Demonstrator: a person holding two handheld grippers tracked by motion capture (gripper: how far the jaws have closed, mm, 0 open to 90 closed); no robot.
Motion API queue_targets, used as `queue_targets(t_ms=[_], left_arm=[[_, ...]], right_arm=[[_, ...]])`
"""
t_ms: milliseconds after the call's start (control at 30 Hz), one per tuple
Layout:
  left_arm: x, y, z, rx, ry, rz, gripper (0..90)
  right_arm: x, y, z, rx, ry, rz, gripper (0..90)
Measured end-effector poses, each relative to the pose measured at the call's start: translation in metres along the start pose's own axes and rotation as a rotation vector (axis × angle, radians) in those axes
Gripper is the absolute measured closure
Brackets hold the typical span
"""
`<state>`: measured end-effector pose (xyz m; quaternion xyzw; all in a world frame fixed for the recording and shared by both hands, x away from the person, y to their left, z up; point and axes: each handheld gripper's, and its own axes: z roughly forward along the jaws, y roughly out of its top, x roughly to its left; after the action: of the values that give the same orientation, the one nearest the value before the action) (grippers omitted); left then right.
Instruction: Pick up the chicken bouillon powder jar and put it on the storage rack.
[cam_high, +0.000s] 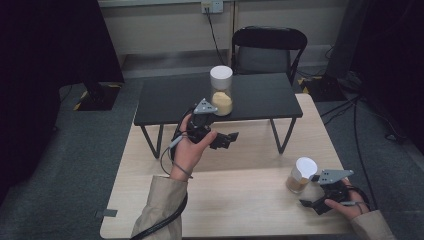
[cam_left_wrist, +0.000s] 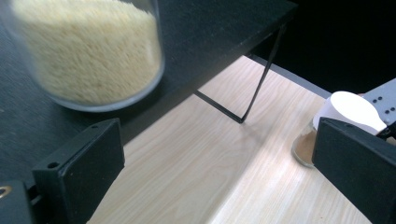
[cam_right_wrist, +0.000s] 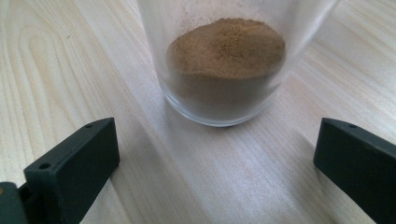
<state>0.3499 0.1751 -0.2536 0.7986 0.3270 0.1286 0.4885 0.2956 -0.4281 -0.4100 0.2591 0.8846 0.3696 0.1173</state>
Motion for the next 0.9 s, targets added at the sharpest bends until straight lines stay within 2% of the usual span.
queue_targets(t_ms=[300, 433, 900], left_arm=[[0.000, -0.012, 0.007, 0.009, -0.001, 0.007, 1.7], [0.000, -0.018, 0.009, 0.010, 0.002, 0.023, 1.7], [0.001, -0.037, 0.017, 0.014, 0.006, 0.026, 1.7]], right_arm=[[0.000, 0.000, 0.000, 0.000, 0.000, 0.000, 0.0], [0.000, 0.000, 0.000, 0.000, 0.000, 0.000, 0.0], [0.000, 0.000, 0.000, 0.000, 0.000, 0.000, 0.0]])
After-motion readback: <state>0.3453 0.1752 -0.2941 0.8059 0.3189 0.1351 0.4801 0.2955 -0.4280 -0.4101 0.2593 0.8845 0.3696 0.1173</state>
